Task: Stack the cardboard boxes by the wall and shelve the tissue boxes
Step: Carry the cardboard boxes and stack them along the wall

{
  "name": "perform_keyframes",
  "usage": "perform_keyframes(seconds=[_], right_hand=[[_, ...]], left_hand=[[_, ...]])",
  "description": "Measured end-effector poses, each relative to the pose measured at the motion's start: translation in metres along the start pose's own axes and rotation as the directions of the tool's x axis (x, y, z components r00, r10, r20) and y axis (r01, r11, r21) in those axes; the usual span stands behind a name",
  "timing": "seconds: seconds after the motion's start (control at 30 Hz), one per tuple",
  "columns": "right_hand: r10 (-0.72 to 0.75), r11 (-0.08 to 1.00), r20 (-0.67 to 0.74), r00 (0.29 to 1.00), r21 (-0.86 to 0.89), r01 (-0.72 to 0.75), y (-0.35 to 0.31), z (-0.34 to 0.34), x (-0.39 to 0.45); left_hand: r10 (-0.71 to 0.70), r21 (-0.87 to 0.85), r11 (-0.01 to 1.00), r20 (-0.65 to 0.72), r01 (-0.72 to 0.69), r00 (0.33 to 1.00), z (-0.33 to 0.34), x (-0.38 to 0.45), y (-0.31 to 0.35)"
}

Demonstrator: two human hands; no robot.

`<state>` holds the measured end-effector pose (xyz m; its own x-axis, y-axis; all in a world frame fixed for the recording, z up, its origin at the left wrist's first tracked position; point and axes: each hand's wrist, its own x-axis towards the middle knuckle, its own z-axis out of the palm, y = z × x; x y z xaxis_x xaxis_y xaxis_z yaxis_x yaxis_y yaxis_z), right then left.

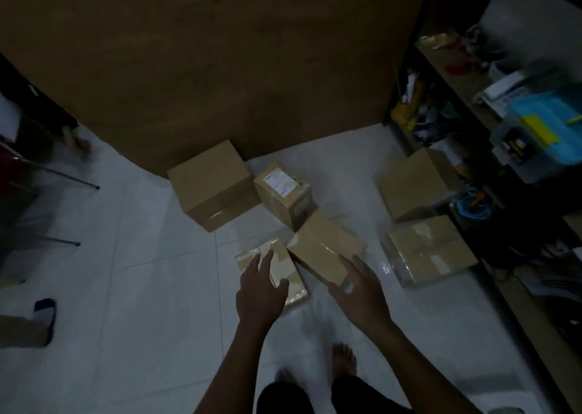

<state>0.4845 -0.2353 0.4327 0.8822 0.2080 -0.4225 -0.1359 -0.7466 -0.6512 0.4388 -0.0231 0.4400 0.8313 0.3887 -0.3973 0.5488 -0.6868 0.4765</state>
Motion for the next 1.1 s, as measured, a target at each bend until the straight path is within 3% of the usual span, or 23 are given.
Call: perform_keyframes(seconds=[0.37,0.57,0.73,0.87,0.97,1.1], right_hand=[[0.307,0.927,-0.011,0.952,0.229,-0.297,-0.066,0.082,0.21],[0.433,0.828,-0.002,0.902,0.397,-0.396,-0.055,0.159,0.35],[0.481,0.77,0.028,0.876,0.464,-0.437,-0.033,0.2,0.44],[0.476,0.747,0.107,0.873,0.475,-0.466,-0.005,0.241,0.494],[0.511,0.668,0.138,0.848,0.558,-0.493,0.015,0.263,0.519],[0.492,0.557,0.21,0.845,0.67,-0.491,0.034,0.271,0.538]], left_hand=[[0.028,-0.009,1.0,0.172,-0.027,0.985,-0.019,0.273,-0.065],[0.05,0.015,0.998,0.197,-0.054,0.979,0.024,0.445,-0.118],[0.022,-0.075,0.997,0.165,-0.009,0.986,0.066,0.555,-0.145],[0.109,-0.196,0.976,0.092,-0.089,0.99,0.094,0.609,-0.158],[0.164,-0.229,0.963,0.065,-0.146,0.984,0.111,0.646,-0.154],[0.102,-0.313,0.948,0.115,-0.061,0.988,0.133,0.678,-0.154]])
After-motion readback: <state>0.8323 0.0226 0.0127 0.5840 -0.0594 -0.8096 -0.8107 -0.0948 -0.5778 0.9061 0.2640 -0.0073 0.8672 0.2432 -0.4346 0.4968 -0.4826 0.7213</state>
